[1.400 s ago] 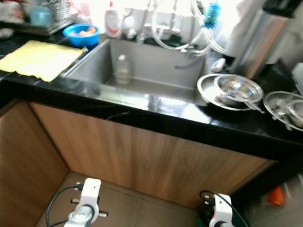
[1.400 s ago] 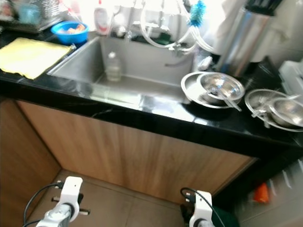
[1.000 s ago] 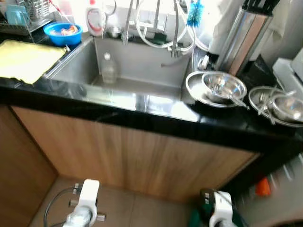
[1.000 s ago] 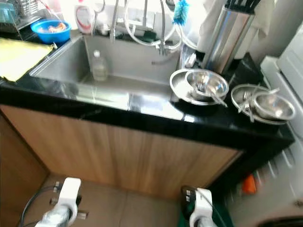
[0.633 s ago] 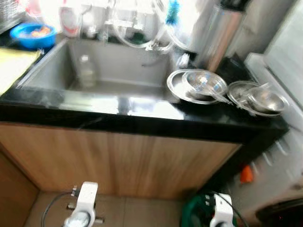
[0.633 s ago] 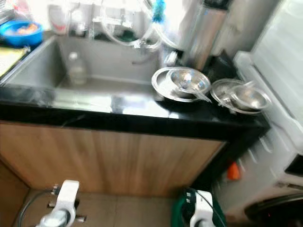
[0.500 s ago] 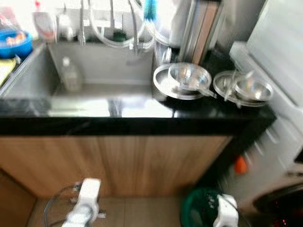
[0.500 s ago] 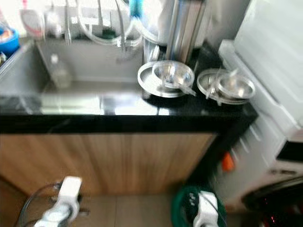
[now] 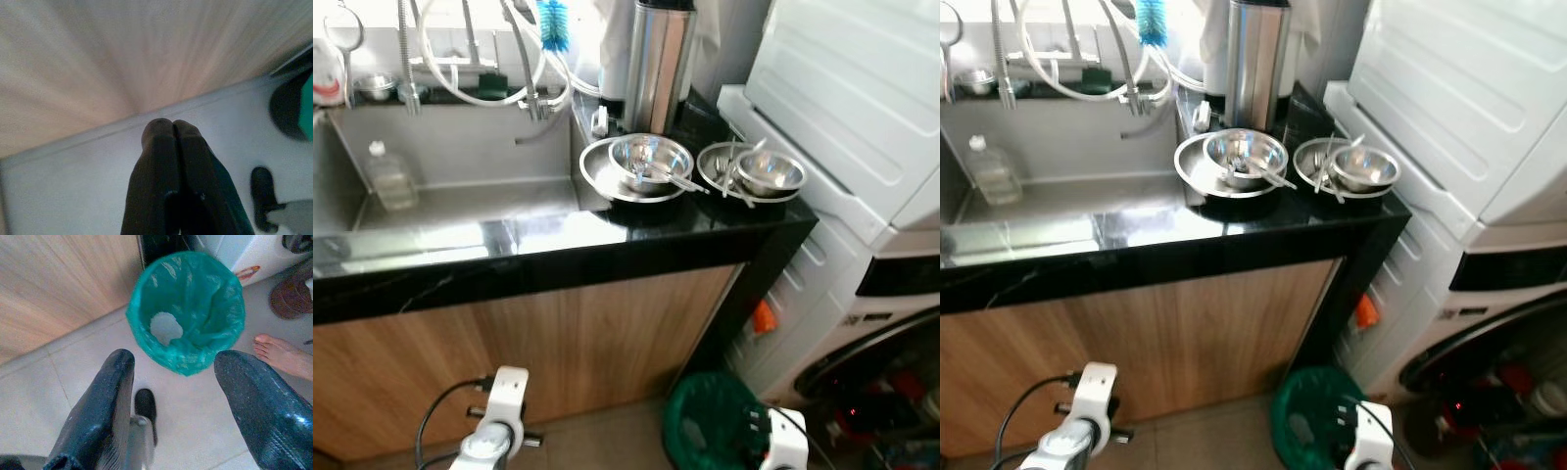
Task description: Kitchen organization
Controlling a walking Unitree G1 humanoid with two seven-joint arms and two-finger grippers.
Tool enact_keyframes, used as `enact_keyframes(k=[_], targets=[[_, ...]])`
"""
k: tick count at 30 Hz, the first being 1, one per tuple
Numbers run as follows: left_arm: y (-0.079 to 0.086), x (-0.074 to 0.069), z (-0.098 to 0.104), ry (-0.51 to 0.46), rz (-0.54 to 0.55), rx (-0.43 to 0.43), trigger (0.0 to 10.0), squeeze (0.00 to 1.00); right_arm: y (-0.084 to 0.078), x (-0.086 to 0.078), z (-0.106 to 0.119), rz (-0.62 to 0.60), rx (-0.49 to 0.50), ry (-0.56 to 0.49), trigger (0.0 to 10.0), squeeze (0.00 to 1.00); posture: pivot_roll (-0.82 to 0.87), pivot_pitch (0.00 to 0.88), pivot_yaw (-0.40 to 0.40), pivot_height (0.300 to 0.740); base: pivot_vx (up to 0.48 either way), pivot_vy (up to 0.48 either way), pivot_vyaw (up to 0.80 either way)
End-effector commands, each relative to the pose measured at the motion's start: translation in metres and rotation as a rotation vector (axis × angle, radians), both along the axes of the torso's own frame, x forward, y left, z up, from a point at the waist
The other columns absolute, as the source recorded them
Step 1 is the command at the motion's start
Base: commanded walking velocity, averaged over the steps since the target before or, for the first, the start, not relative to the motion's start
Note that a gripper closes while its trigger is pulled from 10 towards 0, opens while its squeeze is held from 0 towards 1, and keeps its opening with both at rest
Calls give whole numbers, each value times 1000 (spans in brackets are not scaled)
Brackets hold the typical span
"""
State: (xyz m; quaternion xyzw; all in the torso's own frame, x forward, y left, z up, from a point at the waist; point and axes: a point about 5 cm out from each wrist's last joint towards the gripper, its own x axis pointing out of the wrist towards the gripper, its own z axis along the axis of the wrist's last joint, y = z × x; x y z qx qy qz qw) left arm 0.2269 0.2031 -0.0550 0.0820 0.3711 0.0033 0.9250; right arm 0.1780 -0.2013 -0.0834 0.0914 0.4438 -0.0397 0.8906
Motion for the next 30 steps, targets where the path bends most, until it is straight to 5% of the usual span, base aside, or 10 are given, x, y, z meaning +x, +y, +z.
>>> enact_keyframes(k=[1,9,23,30], targets=[[-3,-1,-1,3,-5,-3,10000,0,3,4,1,-4,-4,-11,10000,0,54,0,-63,740,0,0,0],[-3,-2,-2,9,9,-14,10000,0,6,4,1,-8,3,-13,10000,0,50,0,-62,740,0,30,0],[-2,-2,-2,5,8,-8,10000,0,3,3,1,-5,5,-7,10000,0,53,0,-64,740,0,230,-659],[-1,-3,-2,10,15,-10,10000,0,-4,3,2,-28,2,-23,10000,0,53,0,-64,740,0,0,0]])
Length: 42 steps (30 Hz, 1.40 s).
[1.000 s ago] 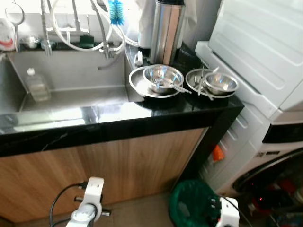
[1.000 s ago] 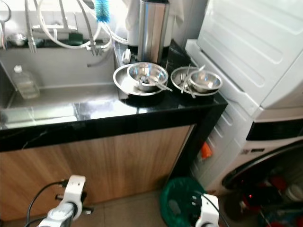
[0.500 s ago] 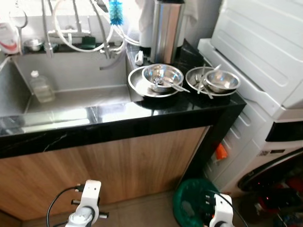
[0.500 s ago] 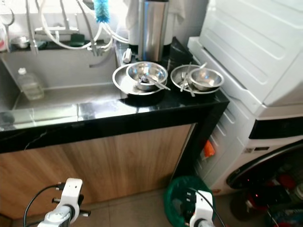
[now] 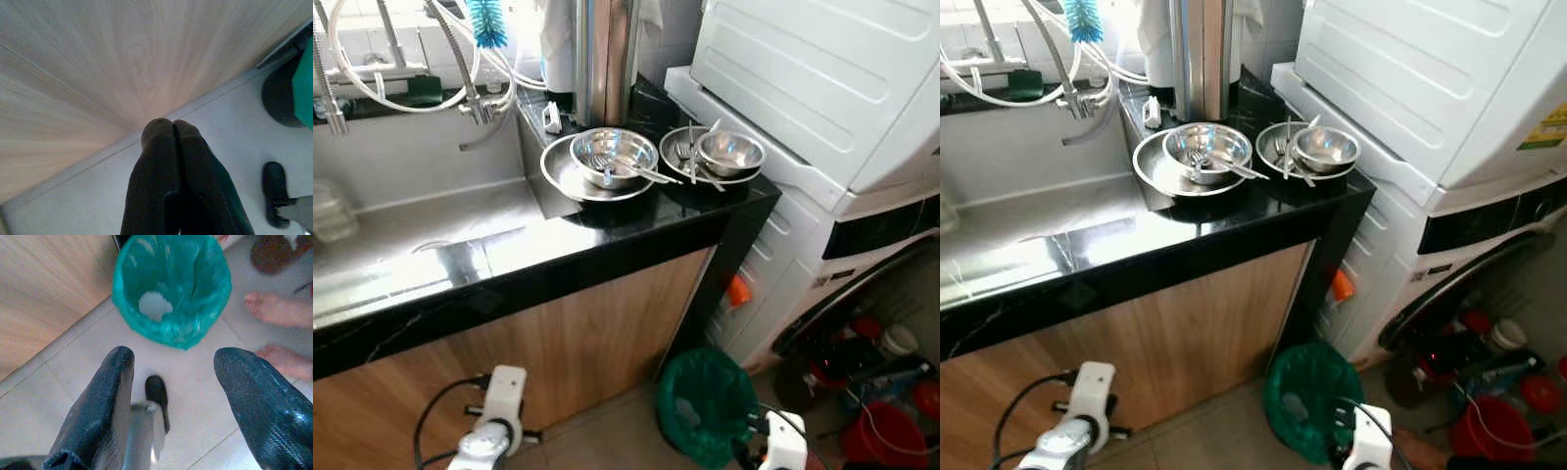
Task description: Kitchen organization
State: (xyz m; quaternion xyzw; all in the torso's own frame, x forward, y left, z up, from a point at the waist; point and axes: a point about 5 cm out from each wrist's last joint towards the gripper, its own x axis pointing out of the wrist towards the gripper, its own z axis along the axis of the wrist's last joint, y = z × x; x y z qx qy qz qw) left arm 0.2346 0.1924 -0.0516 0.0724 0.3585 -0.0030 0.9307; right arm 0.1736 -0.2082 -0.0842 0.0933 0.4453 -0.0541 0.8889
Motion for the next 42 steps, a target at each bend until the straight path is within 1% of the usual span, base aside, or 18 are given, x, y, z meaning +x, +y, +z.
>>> enact_keyframes(k=[1,8,11,13,16,19,34,42], targets=[[9,-11,-6,39,23,12,10000,0,1,7,3,-1,8,-28,10000,0,54,0,-64,740,0,480,0],[10,-11,-6,41,16,15,10000,0,-3,5,3,-6,6,-28,10000,0,53,0,-61,740,0,480,0],[9,-11,-6,38,13,16,10000,0,7,9,4,5,12,-36,10000,0,55,0,-60,740,0,480,0],[9,-10,-6,37,12,18,10000,0,11,12,4,36,-5,-38,10000,0,55,0,-60,740,0,405,0],[9,-10,-5,35,2,26,10000,0,15,13,4,67,-22,-40,10000,0,56,0,-59,740,0,0,715],[9,-9,-5,31,-11,32,10000,0,16,12,4,45,-6,-41,10000,0,56,0,-58,740,0,0,800],[5,-10,-6,31,-28,27,10000,0,15,11,3,55,3,-45,10000,0,52,0,-60,740,0,0,800],[5,-11,-7,37,-32,31,10000,0,10,10,3,24,9,-44,10000,0,51,0,-60,740,0,0,0]])
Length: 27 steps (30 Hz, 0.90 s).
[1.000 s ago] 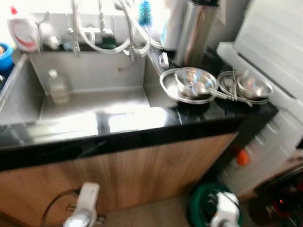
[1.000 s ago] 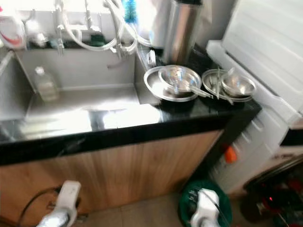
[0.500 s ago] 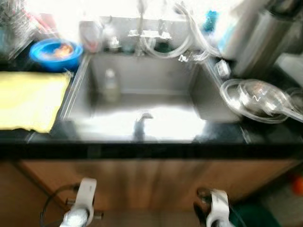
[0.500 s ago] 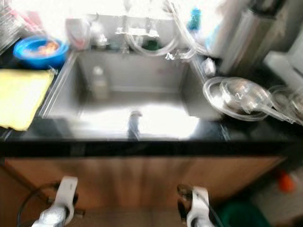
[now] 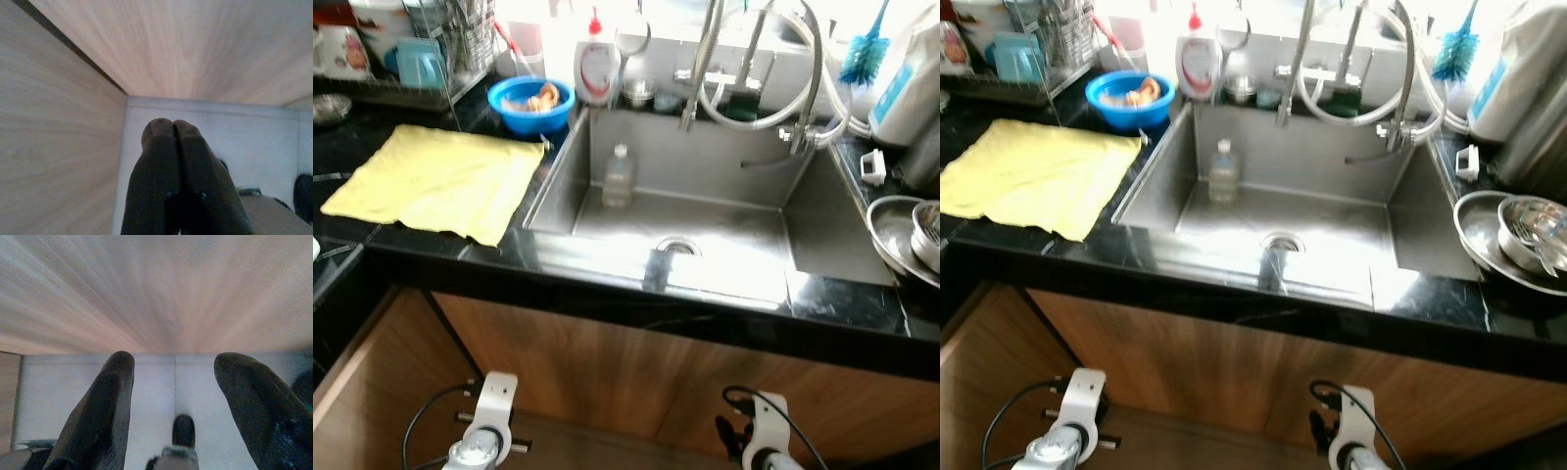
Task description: Kitchen organization
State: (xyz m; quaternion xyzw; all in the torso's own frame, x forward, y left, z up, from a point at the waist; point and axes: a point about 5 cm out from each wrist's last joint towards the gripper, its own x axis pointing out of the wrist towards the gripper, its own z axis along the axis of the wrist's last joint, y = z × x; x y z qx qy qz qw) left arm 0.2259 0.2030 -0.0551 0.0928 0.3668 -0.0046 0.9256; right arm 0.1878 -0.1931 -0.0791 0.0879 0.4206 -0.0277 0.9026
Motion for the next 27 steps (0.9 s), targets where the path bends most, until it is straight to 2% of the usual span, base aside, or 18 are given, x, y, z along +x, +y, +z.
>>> enact_keyframes(k=[1,7,19,27], targets=[[-6,-3,-3,19,-17,-5,10000,0,-5,-4,-2,-25,0,16,10000,0,50,0,-62,740,0,0,0],[-7,-4,-4,24,-36,11,10000,0,-6,-4,-1,-24,-4,15,10000,0,51,0,-65,740,0,-42,0],[-7,-4,-4,23,-34,12,10000,0,-6,-3,-1,-21,-10,16,10000,0,51,0,-65,740,0,-408,0],[-5,-3,-3,23,-28,13,10000,0,-5,-5,-2,-17,-11,21,10000,0,50,0,-63,740,0,0,0]])
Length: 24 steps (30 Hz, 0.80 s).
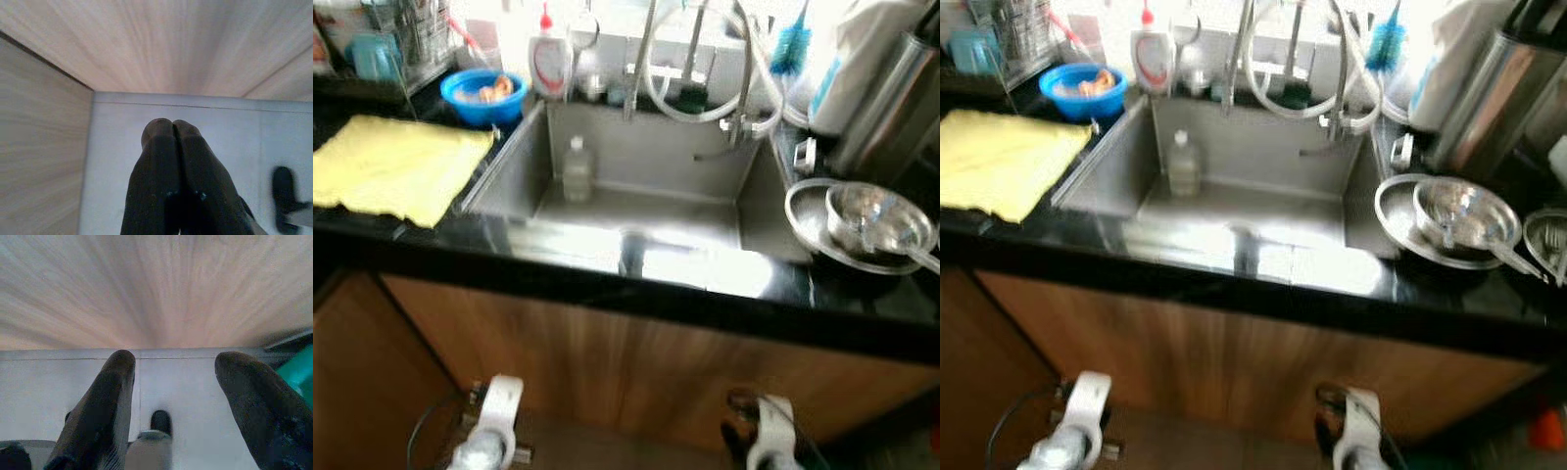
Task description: Kitchen organization
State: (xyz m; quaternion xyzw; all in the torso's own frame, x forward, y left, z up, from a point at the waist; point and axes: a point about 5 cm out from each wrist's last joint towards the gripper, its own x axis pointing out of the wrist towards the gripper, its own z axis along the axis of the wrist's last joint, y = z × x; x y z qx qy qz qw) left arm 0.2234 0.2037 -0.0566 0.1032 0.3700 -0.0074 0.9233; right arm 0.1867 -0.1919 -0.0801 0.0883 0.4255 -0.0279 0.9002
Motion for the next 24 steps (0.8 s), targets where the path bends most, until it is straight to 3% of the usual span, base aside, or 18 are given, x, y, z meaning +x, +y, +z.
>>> enact_keyframes(k=[1,24], targets=[[-5,-1,-2,15,-16,-4,10000,0,-6,-3,-1,-17,-13,10,10000,0,50,0,-62,740,0,0,0],[-5,-2,-2,19,-22,3,10000,0,-5,-4,-1,11,-37,13,10000,0,48,0,-67,740,0,0,0]])
